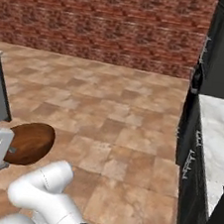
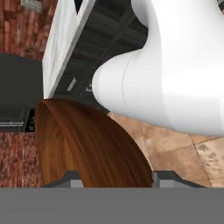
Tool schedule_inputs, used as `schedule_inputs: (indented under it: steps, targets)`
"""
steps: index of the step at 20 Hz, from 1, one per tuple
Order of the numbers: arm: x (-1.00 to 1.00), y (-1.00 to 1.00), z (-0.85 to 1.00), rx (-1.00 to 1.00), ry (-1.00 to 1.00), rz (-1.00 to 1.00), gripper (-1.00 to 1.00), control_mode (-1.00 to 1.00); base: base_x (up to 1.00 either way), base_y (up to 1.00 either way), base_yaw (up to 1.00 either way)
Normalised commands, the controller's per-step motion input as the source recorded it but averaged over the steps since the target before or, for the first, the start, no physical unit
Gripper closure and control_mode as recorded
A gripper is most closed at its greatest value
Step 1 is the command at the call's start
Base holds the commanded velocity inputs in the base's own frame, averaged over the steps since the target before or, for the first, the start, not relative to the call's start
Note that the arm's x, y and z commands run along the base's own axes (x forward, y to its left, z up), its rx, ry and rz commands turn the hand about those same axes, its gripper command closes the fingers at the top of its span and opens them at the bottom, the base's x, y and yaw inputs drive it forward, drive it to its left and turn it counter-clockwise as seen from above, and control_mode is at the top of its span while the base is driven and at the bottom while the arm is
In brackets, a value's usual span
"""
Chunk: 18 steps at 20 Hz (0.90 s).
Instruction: Move the bowls from the cabinet to the plates on the dining table.
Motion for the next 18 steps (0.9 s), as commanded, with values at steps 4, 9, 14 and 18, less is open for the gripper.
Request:
schedule_inputs:
  steps: [4, 9, 14, 18]
  targets:
    - [0.0, 0.0, 0.0, 0.0, 0.0, 0.0, 1.0, 1.0, 0.36, 0.37, 0.62]
    - [0.0, 0.0, 0.0, 0.0, 0.0, 0.0, 1.0, 1.0, 0.87, 0.15, 0.47]
    - [0.0, 0.0, 0.0, 0.0, 0.0, 0.0, 1.0, 1.0, 1.0, 0.0, 0.33]
    - [0.0, 0.0, 0.0, 0.0, 0.0, 0.0, 1.0, 1.0, 1.0, 0.0, 0.32]
